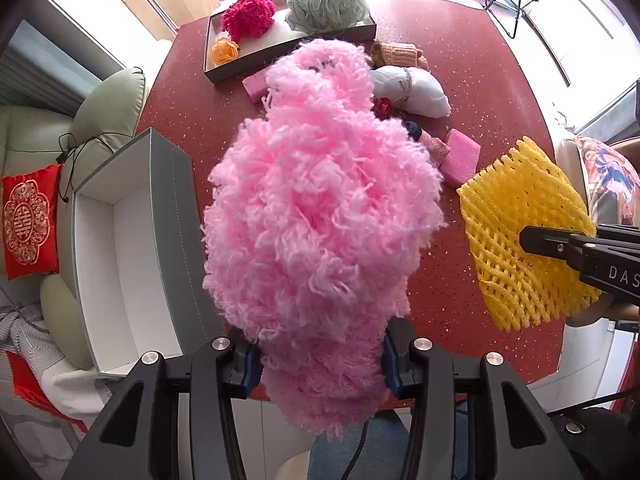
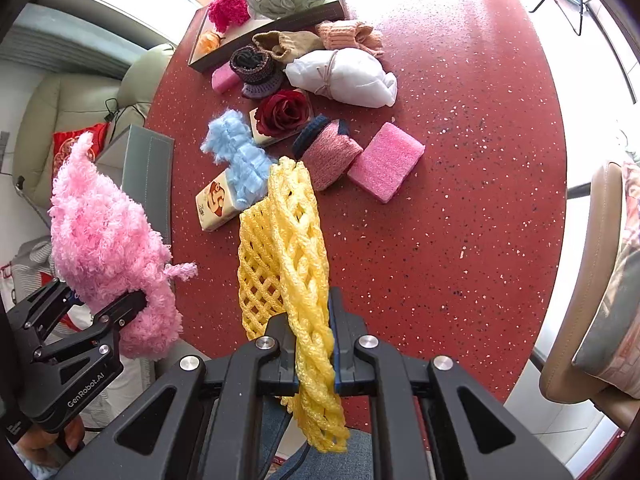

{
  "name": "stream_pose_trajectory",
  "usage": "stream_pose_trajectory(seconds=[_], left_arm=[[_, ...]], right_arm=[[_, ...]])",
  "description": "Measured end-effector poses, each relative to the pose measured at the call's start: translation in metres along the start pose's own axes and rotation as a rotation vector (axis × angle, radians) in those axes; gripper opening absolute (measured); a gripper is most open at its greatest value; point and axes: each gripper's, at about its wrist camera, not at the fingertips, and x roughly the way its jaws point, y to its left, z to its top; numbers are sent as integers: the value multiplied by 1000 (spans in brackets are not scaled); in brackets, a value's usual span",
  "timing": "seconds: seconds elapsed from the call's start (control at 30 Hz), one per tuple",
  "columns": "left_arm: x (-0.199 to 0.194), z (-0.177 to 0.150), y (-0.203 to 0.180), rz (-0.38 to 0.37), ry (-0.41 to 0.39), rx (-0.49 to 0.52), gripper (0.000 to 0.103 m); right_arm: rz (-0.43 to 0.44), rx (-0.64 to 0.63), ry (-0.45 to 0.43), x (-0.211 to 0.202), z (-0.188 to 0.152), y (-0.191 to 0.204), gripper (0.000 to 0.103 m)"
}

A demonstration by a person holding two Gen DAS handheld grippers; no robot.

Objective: Organize soft objects
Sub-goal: 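Carry the pink bundle and yellow net over the open box with both tools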

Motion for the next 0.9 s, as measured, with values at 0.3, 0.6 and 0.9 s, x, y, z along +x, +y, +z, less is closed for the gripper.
stream_pose_trajectory(seconds=[0.3, 0.6, 0.9], left_arm=[[-16, -2, -4, 40, -9, 19, 48], [-39, -10, 10, 87, -22, -21, 48], [-52, -15, 31, 69, -47, -84, 48]], right_arm=[[22, 18, -17, -2, 3, -5, 11], [48, 30, -40, 0, 5, -3, 11], [50, 83, -37, 14, 5, 1, 11]])
